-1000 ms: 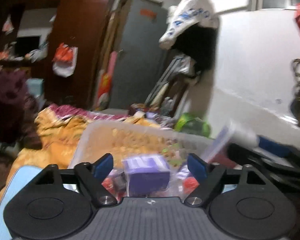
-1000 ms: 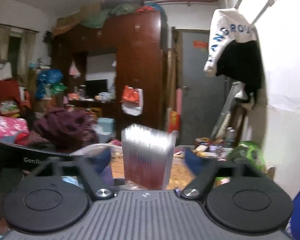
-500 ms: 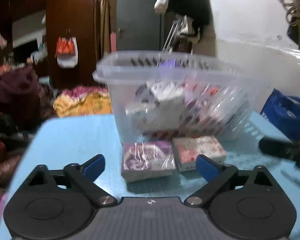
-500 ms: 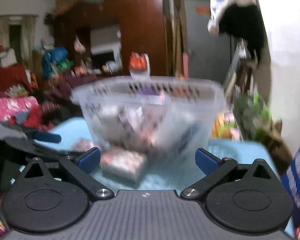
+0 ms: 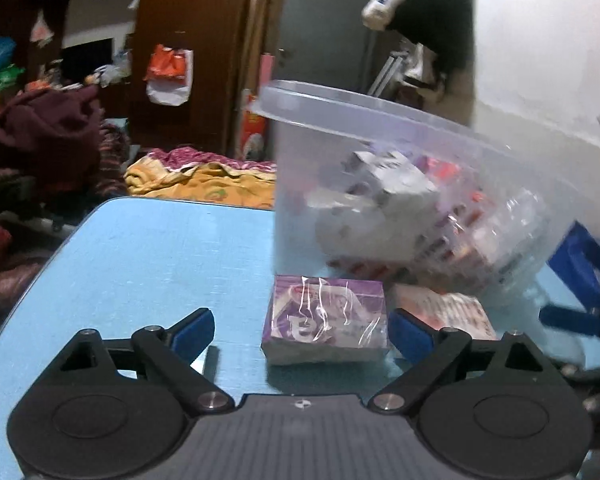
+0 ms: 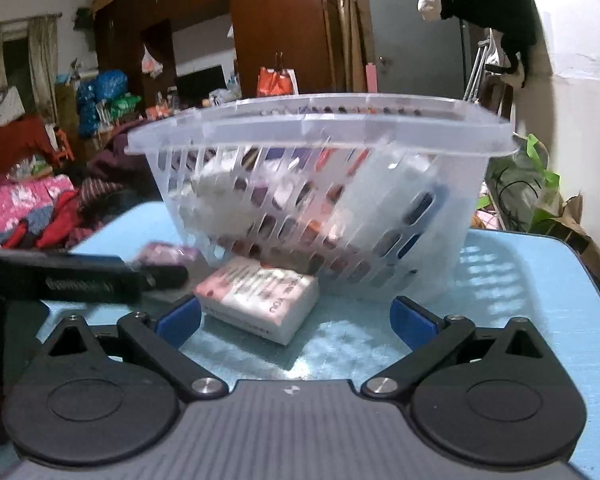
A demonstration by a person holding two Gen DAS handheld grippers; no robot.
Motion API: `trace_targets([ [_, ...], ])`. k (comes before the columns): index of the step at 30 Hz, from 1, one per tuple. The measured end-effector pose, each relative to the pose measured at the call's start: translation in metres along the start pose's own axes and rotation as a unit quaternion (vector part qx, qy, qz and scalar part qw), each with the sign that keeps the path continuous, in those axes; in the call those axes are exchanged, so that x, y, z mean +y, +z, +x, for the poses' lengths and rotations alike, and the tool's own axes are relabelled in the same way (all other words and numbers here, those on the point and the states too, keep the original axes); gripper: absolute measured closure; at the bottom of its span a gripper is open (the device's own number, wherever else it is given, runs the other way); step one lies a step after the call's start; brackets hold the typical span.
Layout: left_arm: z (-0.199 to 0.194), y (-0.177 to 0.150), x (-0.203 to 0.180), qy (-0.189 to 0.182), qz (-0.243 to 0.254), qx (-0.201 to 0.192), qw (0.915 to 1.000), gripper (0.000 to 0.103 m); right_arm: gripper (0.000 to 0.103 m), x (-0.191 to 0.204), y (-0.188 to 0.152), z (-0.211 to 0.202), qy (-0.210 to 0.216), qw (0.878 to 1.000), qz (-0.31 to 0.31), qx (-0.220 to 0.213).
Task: Organize objects
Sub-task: 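Grasp purple wrapped box with left tool while right tool grasps THANK YOU box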
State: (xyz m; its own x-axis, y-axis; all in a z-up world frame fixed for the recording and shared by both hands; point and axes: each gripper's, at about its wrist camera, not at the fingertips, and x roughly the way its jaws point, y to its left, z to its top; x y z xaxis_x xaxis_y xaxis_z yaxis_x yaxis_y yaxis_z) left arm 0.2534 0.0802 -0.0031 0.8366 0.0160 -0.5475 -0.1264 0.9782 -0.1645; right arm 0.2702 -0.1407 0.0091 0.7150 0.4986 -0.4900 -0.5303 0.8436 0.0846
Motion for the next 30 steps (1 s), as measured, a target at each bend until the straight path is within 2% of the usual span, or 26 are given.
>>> trace_targets([
  [4,0.011,0.002,-0.003,0.000,0.010,0.026,0.9996,0.008,0.000,-0.001,0.000,0.002,0.008,1.000,0.013,0.007],
  [5,0.010,0.002,-0.005,0.004,0.016,0.022,0.9996,0.009,0.000,0.000,0.000,0.002,0.005,1.000,0.012,0.007],
  [6,0.008,0.002,-0.005,0.006,0.017,0.016,0.9997,0.013,0.000,0.001,0.000,0.004,0.003,1.000,0.011,0.009],
  [8,0.003,0.002,-0.001,0.014,0.011,0.003,0.9998,0.029,0.000,0.005,0.002,0.009,0.012,1.000,0.006,0.016],
  [9,0.001,0.001,0.002,0.022,0.006,-0.001,0.9998,0.032,0.000,0.007,0.003,0.012,0.014,1.000,0.002,0.021],
  [12,-0.002,0.002,0.015,0.024,-0.030,-0.009,0.9992,0.032,0.000,0.017,0.006,0.020,-0.002,1.000,-0.005,0.026],
  [18,-0.005,0.001,0.032,0.011,-0.080,-0.015,0.9966,0.032,0.001,0.024,0.010,0.035,-0.005,0.999,0.000,0.045],
  [20,-0.006,0.000,0.033,0.008,-0.087,-0.016,0.9960,0.032,0.005,0.025,0.010,0.037,-0.008,0.999,-0.001,0.049],
  [22,-0.005,0.000,0.032,0.007,-0.087,-0.017,0.9960,0.032,0.015,0.024,0.009,0.037,-0.002,0.999,0.003,0.051],
  [23,-0.005,0.000,0.031,0.006,-0.086,-0.018,0.9961,0.032,0.017,0.024,0.009,0.037,0.003,0.999,0.000,0.054],
  [26,-0.007,-0.001,0.031,-0.003,-0.085,-0.022,0.9961,0.032,0.018,0.024,0.008,0.033,0.003,0.999,-0.006,0.048],
  [30,-0.014,-0.002,0.036,-0.022,-0.088,-0.039,0.9951,0.032,0.018,0.015,0.003,0.015,0.015,1.000,0.000,0.017],
])
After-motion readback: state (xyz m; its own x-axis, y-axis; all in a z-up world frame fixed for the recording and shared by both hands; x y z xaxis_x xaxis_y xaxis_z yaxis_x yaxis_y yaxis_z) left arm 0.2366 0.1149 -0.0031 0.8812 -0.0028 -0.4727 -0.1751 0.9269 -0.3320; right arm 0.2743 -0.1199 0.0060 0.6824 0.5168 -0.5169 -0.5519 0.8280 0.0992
